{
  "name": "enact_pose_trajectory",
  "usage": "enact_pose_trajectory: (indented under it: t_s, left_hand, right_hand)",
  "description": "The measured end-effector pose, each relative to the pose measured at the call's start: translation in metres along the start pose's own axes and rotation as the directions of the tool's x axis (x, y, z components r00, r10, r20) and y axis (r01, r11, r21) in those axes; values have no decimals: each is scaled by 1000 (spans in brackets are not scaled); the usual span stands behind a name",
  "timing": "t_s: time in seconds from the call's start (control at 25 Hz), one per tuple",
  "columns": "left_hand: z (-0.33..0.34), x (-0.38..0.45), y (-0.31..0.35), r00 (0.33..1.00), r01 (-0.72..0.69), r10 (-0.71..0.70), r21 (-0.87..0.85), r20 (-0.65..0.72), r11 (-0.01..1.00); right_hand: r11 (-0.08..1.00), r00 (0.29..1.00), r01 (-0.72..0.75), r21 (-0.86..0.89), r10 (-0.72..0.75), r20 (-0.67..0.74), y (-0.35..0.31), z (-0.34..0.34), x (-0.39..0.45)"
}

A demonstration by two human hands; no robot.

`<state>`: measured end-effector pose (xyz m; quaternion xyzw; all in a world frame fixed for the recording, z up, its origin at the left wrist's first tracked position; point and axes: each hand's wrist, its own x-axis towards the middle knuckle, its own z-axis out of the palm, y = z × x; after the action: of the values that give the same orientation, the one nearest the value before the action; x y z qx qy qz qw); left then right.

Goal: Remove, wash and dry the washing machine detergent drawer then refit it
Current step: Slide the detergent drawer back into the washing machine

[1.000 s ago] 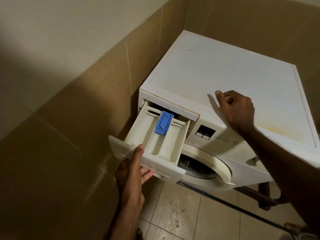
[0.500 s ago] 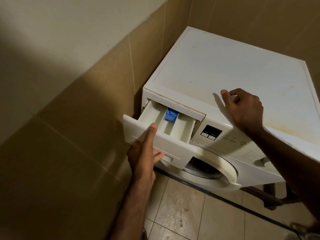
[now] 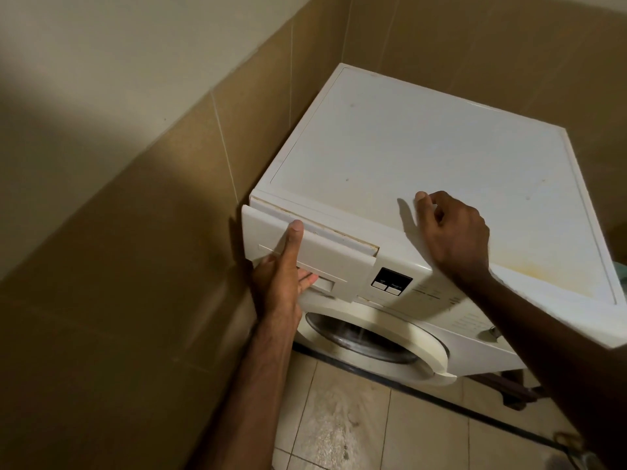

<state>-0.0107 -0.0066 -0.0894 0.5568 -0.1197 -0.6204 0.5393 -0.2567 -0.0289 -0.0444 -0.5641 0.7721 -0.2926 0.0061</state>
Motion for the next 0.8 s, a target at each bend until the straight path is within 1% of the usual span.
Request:
enact_pose_trajectory:
  t_s: [0.24, 0.36, 0.44, 0.52, 0.64, 0.72, 0.8]
  left_hand:
    - [11, 16, -3, 997, -11, 12, -10, 78, 1000]
    - [2, 18, 0, 993, 16, -17, 6, 119, 1000]
    - [-8, 18, -3, 988, 71, -70, 0, 135, 997]
    - [-19, 16, -13, 981, 153, -144, -62, 131, 986]
    - [-28, 9, -24, 957, 279, -254, -198, 143, 940]
    - [-21, 9, -19, 945, 311, -265, -275, 189, 910]
    - [-9, 13, -11, 945, 295, -226, -319, 235, 901]
  right_hand:
    - [1000, 1000, -6, -8, 6, -24, -1, 1, 0]
    - [1000, 1000, -7, 2, 7, -19, -3, -1, -1]
    - [1000, 1000, -12, 2, 12, -14, -3, 0, -1]
    - [1000, 1000, -8, -7, 7, -17, -2, 1, -2]
    - [1000, 1000, 5, -10, -6, -30, -1, 2, -1]
    - [1000, 999, 8, -14, -8, -34, 0, 2, 0]
    - [1000, 999, 5, -17, -6, -36, 0, 2, 0]
